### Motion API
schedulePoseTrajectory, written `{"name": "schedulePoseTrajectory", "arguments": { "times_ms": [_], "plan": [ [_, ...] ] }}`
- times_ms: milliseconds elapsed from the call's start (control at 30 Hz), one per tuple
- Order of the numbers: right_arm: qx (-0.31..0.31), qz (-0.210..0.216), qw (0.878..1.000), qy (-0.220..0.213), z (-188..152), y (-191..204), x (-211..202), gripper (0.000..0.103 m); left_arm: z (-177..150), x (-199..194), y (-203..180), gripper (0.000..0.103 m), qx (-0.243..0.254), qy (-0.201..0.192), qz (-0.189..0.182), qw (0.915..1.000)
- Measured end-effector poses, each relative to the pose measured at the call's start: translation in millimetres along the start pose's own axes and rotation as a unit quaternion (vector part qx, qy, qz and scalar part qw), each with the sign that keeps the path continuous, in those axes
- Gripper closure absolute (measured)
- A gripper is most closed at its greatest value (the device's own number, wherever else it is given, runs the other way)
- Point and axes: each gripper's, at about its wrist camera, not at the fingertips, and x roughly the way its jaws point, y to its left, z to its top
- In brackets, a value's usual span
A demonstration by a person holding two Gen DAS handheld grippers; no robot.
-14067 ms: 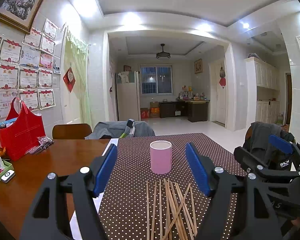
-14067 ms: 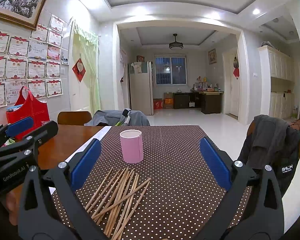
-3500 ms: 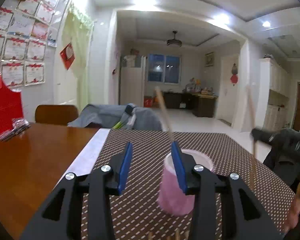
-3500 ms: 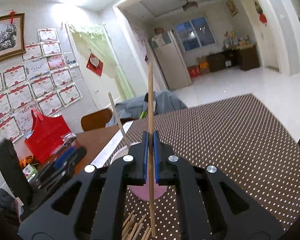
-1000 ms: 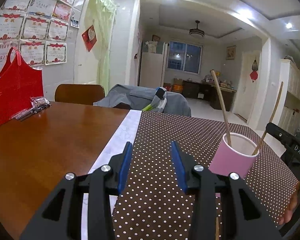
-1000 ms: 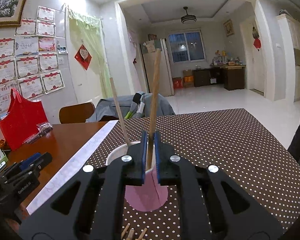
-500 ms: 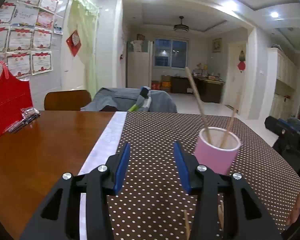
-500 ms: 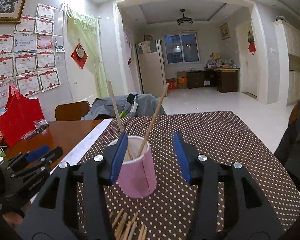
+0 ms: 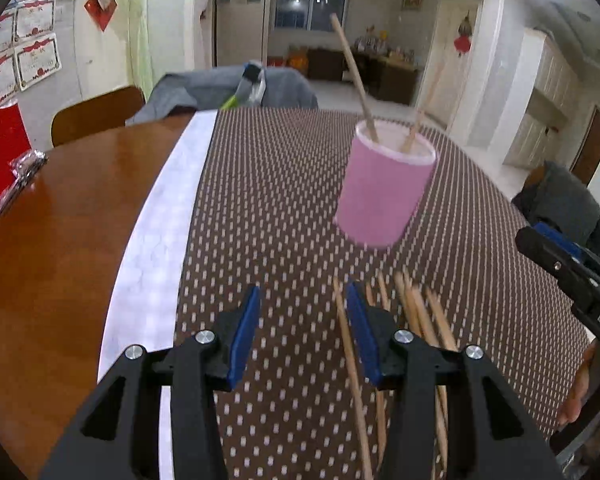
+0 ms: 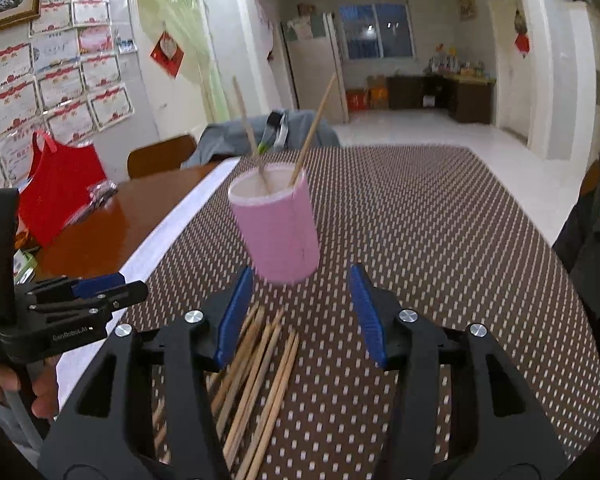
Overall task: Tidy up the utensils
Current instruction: 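Move both grippers back over the chopstick pile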
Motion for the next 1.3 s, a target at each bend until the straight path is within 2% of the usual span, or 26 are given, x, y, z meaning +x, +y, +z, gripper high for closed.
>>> {"name": "schedulePoseTrajectory", "arguments": {
  "times_ms": [300, 633, 900, 1067, 1300],
  "plan": [
    [0.017, 0.024, 0.997, 0.074, -28.5, -2.0, -0.2, 0.053, -34.2, 10.9, -22.3, 0.058, 0.038, 0.085, -0.005, 0.9956],
    [0.023, 0.035, 0.992, 0.122, -45.9, -9.3, -3.1, 0.053, -41.5, 34.0, -31.2, 0.058, 0.049, 0.132, 0.029, 0.9896],
    [0.003, 0.035, 0.977, 0.212, -51.4, 0.8, 22.1, 0.053, -40.7, 43.3, -25.8, 0.058, 0.029, 0.138, 0.028, 0.9896],
    [-0.003, 0.024, 0.970, 0.241, -58.1, 0.5, 30.0, 0.053, -40.8, 43.4, -25.0, 0.058, 0.029, 0.135, 0.028, 0.9900],
    [-0.019, 0.007, 0.967, 0.253, -63.6, 4.6, 35.1, 0.053, -42.2, 41.4, -25.3, 0.058, 0.030, 0.132, 0.028, 0.9904]
  ]
}}
